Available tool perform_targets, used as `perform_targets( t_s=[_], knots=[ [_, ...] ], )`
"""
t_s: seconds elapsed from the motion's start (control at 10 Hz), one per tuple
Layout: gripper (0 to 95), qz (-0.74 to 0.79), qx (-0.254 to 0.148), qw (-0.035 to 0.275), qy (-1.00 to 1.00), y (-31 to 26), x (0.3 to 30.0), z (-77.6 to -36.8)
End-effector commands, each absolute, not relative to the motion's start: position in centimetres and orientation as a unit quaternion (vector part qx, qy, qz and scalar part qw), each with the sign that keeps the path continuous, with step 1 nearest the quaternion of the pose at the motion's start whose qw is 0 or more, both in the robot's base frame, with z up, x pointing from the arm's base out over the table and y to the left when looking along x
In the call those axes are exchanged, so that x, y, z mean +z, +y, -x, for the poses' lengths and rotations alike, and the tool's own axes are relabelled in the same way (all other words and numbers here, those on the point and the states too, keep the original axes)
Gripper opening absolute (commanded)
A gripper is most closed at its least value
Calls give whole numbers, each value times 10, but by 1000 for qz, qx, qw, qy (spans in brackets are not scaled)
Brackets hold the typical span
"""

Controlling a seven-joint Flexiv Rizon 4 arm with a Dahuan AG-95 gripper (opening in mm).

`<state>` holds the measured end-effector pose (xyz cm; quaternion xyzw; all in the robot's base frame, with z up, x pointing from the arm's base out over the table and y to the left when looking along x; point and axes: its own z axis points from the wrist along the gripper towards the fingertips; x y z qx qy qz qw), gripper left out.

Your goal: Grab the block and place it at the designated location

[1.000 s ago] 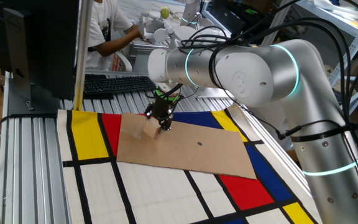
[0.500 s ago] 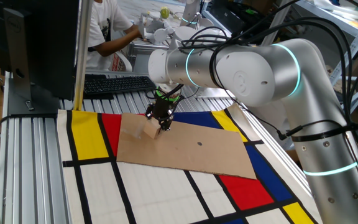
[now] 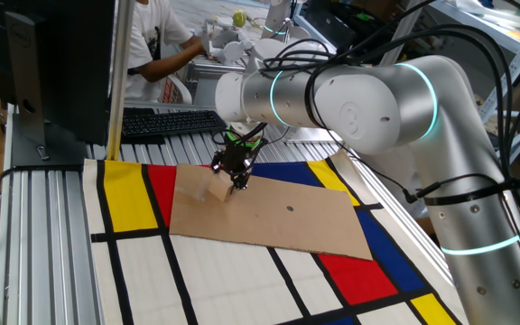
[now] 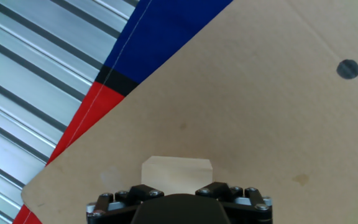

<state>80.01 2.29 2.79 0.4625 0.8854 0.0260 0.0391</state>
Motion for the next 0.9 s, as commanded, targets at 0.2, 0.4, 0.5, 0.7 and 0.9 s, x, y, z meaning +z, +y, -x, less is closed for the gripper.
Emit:
perform_targets(
  t_s=[0.2,0.4,0.5,0.7,0.9],
  knots=[
    [0,-459,23,39,887,23,28,-800],
    [0,-456,30,39,889,22,30,-800],
    [0,-454,30,42,890,22,34,-800],
    [0,-451,30,39,891,21,39,-800],
    [0,-449,31,41,892,21,42,-800]
  ],
)
